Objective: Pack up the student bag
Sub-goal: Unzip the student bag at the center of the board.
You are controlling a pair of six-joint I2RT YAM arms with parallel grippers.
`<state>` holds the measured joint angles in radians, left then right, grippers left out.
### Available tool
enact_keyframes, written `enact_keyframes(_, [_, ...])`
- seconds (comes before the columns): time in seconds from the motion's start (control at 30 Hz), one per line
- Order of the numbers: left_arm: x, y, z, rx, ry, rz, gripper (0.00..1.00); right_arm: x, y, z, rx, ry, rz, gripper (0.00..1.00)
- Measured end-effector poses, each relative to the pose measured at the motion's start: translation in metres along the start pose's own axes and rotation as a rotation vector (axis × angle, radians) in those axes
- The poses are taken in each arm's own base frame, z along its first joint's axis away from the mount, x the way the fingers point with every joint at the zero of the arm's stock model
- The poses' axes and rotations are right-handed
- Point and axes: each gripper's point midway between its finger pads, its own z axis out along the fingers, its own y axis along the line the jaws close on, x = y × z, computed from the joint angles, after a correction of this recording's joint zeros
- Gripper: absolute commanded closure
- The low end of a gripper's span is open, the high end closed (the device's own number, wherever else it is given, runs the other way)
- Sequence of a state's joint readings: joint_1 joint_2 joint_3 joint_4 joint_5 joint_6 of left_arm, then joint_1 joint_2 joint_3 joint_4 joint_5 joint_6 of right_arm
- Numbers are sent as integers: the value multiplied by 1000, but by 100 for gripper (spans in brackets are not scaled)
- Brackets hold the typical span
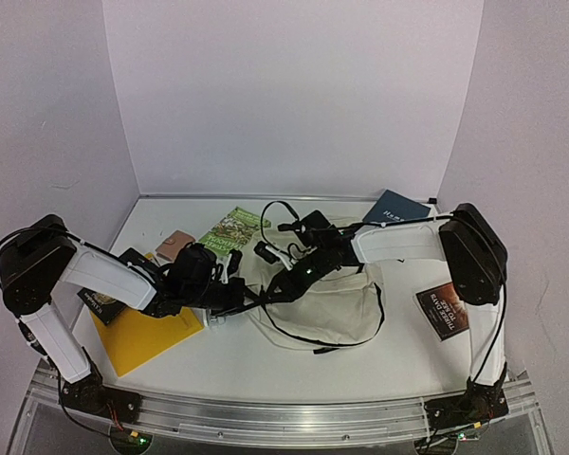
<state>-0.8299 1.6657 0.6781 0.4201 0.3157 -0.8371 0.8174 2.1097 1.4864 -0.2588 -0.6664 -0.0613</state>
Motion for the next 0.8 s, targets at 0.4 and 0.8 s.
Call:
enact_keyframes(0.4, [-2,2,-1,1,0,-6,99,4,-10,11,36,14,-22,100])
enact_keyframes(0.8, [-40,30,-24,-108,-74,-126,16,-10,-7,-5,82,-18,-51,100])
